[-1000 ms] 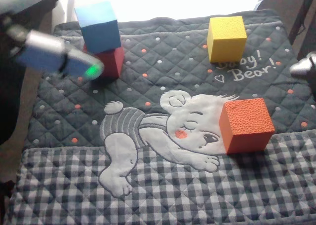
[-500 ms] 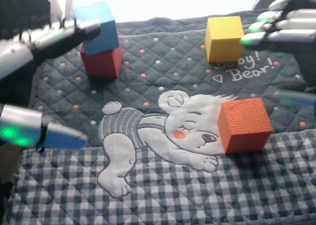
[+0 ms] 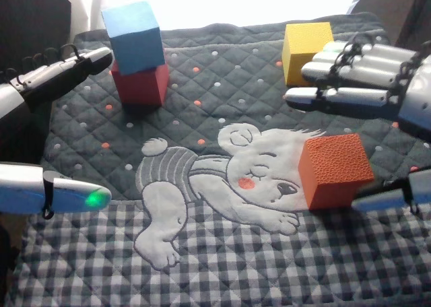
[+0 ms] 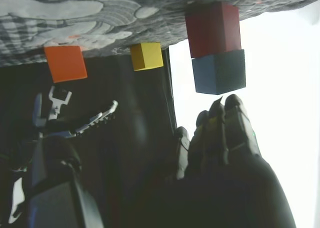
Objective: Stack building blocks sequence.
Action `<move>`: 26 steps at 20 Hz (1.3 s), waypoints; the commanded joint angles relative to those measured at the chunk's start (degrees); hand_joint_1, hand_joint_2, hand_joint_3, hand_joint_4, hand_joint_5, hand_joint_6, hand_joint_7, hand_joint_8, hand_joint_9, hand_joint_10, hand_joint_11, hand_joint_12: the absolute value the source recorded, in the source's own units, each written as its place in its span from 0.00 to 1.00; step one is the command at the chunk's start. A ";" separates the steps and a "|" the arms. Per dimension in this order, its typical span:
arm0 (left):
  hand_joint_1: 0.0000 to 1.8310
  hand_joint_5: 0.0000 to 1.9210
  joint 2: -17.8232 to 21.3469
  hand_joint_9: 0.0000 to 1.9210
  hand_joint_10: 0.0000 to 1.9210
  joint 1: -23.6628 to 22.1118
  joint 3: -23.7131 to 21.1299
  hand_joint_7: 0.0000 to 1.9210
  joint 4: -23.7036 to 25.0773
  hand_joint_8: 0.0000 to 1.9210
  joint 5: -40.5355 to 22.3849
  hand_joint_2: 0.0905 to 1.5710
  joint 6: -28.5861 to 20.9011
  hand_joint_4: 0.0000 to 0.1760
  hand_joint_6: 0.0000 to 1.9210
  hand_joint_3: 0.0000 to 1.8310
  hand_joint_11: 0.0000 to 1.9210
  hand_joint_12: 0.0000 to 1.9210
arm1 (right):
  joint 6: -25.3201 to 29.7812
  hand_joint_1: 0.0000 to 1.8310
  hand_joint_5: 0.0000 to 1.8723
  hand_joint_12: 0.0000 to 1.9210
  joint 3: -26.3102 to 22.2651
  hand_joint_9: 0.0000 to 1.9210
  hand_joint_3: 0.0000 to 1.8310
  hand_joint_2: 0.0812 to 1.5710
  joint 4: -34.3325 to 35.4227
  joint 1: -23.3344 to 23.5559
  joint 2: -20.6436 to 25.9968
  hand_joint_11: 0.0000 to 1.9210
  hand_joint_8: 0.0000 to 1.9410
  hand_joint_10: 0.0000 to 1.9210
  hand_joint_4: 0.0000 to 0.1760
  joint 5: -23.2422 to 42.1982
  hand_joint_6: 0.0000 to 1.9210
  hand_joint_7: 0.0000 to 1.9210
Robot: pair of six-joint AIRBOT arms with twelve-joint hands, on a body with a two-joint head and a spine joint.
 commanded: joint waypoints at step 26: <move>0.42 0.00 -1.57 0.00 0.00 0.99 1.37 0.00 -0.74 0.00 -7.11 0.53 -2.84 0.74 0.00 0.01 0.00 0.00 | 0.94 0.69 0.47 0.83 3.50 0.68 0.00 0.70 3.38 1.10 -3.07 0.65 0.53 0.62 0.00 2.35 0.48 0.57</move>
